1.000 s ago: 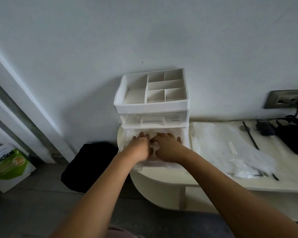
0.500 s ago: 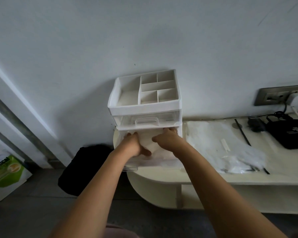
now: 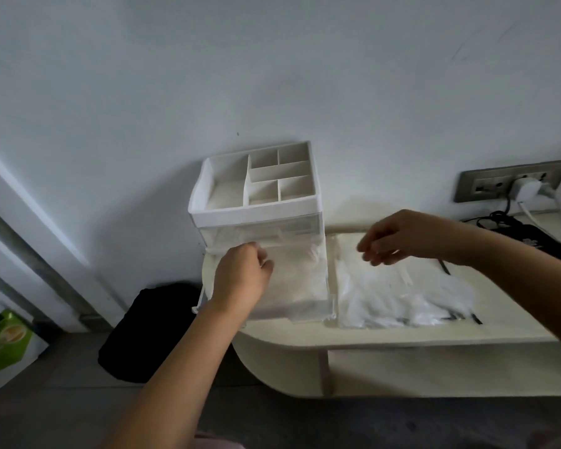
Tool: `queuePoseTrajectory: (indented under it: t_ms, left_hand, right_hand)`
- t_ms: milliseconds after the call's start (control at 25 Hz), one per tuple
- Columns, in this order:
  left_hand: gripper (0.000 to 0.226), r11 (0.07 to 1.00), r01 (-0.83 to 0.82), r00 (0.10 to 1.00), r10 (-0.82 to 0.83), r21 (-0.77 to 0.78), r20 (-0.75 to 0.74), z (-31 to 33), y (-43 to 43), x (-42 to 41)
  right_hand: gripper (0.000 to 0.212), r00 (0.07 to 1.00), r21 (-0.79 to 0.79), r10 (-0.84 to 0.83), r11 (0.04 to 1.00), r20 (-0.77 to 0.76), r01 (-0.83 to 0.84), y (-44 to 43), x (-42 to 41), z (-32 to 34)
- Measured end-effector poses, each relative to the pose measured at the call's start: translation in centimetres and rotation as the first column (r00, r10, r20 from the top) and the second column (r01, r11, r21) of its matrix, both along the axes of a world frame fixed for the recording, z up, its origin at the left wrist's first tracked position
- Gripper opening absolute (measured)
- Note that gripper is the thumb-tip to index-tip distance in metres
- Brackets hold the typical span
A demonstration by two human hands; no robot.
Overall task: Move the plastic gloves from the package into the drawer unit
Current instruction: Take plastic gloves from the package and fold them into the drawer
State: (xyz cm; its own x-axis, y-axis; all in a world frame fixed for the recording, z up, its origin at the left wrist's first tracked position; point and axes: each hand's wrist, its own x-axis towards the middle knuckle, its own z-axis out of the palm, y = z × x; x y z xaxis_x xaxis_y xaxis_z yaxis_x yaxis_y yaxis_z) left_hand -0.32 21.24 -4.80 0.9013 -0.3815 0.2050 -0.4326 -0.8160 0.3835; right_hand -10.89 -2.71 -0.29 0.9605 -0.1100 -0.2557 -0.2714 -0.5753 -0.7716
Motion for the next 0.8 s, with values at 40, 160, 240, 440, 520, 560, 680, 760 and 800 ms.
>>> queuePoseTrajectory:
  t_ms: [40, 160, 240, 440, 520, 560, 680, 760, 800]
  left_hand:
    - [0.021, 0.998, 0.038, 0.997, -0.035, -0.043, 0.067, 0.5, -0.9, -1.0]
    - [0.046, 0.979, 0.200, 0.966, -0.191, -0.035, 0.172, 1.2, -4.0, -4.1]
    - [0.047, 0.948, 0.315, 0.941, -0.306, -0.045, 0.142, 0.8, -6.0, -5.3]
    - [0.033, 0.822, 0.561, 0.819, -0.568, -0.099, -0.077, -1.6, -11.0, -7.7]
    - [0.028, 0.802, 0.585, 0.793, -0.597, -0.118, -0.123, -2.7, -13.0, -8.3]
    - [0.025, 0.800, 0.588, 0.789, -0.599, -0.118, -0.137, -3.3, -13.9, -8.5]
    - [0.027, 0.819, 0.566, 0.794, -0.572, -0.093, -0.205, -5.6, -16.3, -8.3]
    - [0.047, 0.823, 0.566, 0.789, -0.553, -0.032, -0.265, -7.7, -17.5, -7.9]
    - [0.057, 0.821, 0.571, 0.788, -0.541, 0.019, -0.294, -8.7, -17.8, -7.8]
  right_hand:
    - [0.015, 0.999, -0.082, -0.045, 0.996, -0.014, 0.044, -1.7, -0.6, -0.6]
    - [0.019, 0.977, -0.396, -0.203, 0.903, -0.061, 0.163, -6.9, -2.9, -3.3]
    - [0.022, 0.948, -0.478, -0.300, 0.851, -0.107, 0.215, -9.7, -4.2, -5.3]
    - [0.021, 0.881, -0.314, -0.416, 0.887, -0.224, 0.339, -13.7, -5.5, -8.4]
    - [0.024, 0.883, -0.237, -0.375, 0.919, -0.281, 0.314, -14.4, -6.0, -9.1]
    - [0.025, 0.888, -0.209, -0.361, 0.927, -0.284, 0.310, -14.7, -6.2, -9.4]
    - [0.024, 0.902, -0.125, -0.357, 0.934, -0.244, 0.336, -15.1, -6.4, -10.0]
    - [0.023, 0.911, -0.101, -0.346, 0.938, -0.223, 0.332, -15.0, -6.3, -10.3]
    - [0.022, 0.914, -0.105, -0.339, 0.940, -0.221, 0.323, -14.9, -6.1, -10.5]
